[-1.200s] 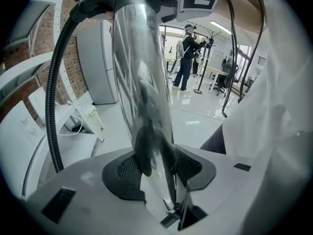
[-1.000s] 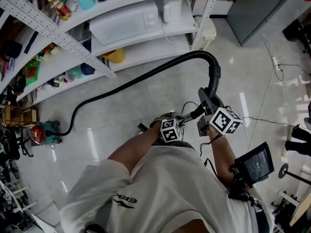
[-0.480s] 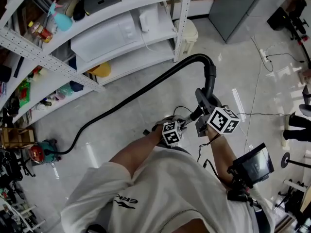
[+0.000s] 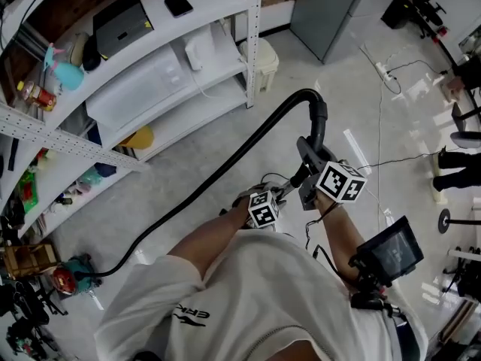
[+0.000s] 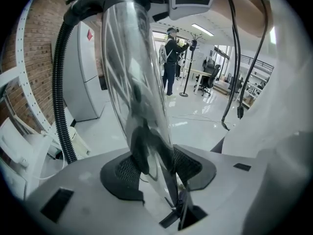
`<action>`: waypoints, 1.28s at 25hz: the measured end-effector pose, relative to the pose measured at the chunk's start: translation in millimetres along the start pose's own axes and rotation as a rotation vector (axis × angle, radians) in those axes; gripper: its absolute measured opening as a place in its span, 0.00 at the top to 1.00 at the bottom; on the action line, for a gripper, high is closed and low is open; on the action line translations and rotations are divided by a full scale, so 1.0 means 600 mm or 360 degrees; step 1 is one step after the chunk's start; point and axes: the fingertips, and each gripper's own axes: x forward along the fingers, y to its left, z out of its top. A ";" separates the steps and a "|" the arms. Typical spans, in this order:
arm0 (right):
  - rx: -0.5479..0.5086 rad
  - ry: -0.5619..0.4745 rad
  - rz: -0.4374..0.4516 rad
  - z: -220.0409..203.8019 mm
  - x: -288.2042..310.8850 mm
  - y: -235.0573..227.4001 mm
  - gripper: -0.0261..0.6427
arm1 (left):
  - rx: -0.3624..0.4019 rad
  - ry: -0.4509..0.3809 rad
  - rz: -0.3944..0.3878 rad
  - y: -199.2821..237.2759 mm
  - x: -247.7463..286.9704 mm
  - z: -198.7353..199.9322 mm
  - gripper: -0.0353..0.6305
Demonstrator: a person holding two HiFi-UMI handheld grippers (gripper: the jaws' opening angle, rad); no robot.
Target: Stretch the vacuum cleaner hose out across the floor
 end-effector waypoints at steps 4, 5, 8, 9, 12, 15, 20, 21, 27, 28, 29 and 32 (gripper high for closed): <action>0.0006 0.0008 -0.0021 0.007 -0.007 -0.018 0.75 | 0.0016 0.0010 -0.0016 0.003 0.007 0.010 0.71; 0.0005 0.0009 -0.0023 0.011 -0.008 -0.023 0.75 | 0.0017 0.0012 -0.0021 0.003 0.010 0.015 0.71; -0.0004 0.0025 -0.0007 0.023 -0.008 -0.037 0.75 | 0.0006 0.0018 -0.0014 0.009 0.018 0.030 0.71; -0.0008 0.0032 0.0005 0.027 -0.007 -0.042 0.75 | -0.0002 0.0022 -0.0005 0.012 0.022 0.035 0.71; -0.0023 0.0060 0.0039 0.034 -0.007 -0.059 0.75 | -0.0031 0.0032 0.0021 0.015 0.040 0.052 0.71; -0.0041 0.0092 0.0083 0.040 -0.011 -0.075 0.75 | -0.0071 0.0045 0.0056 0.014 0.059 0.069 0.71; -0.0050 0.0130 0.0131 0.054 -0.020 -0.107 0.75 | -0.0120 0.0058 0.0086 0.010 0.090 0.102 0.71; -0.0048 0.0135 0.0136 0.056 -0.023 -0.115 0.75 | -0.0128 0.0058 0.0086 0.008 0.097 0.109 0.71; -0.0057 0.0173 0.0176 0.070 -0.041 -0.155 0.75 | -0.0182 0.0081 0.0097 -0.004 0.137 0.140 0.71; -0.0062 0.0181 0.0184 0.069 -0.042 -0.157 0.75 | -0.0191 0.0083 0.0102 -0.006 0.141 0.141 0.71; -0.0069 0.0188 0.0193 0.067 -0.043 -0.159 0.75 | -0.0200 0.0081 0.0108 -0.007 0.144 0.143 0.71; -0.0077 0.0209 0.0211 0.063 -0.047 -0.168 0.75 | -0.0223 0.0088 0.0127 -0.011 0.155 0.147 0.70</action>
